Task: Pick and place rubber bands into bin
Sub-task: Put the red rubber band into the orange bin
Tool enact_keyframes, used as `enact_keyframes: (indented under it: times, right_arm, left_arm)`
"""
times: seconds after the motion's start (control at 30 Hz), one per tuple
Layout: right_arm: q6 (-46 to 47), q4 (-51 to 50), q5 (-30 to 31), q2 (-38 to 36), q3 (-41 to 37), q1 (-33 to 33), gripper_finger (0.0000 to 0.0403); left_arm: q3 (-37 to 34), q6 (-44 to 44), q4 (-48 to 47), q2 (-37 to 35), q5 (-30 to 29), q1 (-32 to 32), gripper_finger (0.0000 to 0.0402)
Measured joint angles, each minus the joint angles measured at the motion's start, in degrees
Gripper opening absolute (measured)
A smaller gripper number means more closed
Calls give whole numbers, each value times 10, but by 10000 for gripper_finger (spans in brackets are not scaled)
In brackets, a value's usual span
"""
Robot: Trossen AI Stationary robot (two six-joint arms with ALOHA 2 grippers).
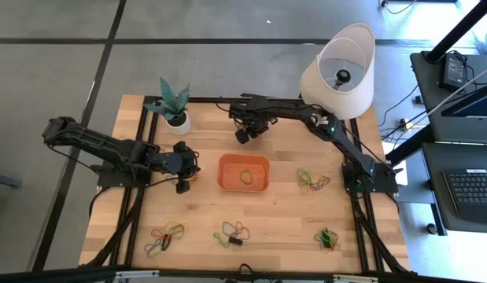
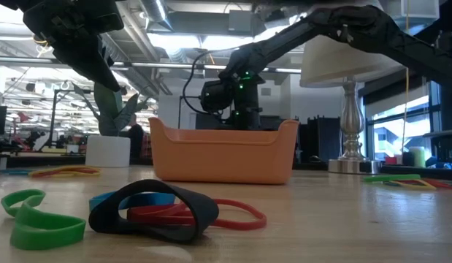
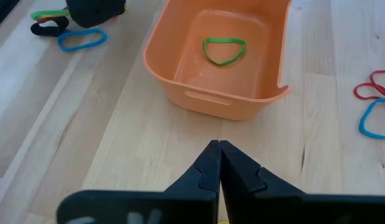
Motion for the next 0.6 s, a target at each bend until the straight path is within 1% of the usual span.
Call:
enact_keyframes:
  times: [0.13,0.17,0.43,0.6]
  right_arm:
    - [-14,-13,-2,3,18,0,14]
    - [-18,-21,-3,4,27,0,8]
    - [-31,-66,-1,10,113,0,19]
    - [-38,-69,0,9,120,3,18]
  left_arm:
    - [0,0,0,0,1,0,4]
    - [0,0,0,0,1,0,5]
    - [0,-7,0,0,2,0,1]
    - [0,-6,0,0,2,0,5]
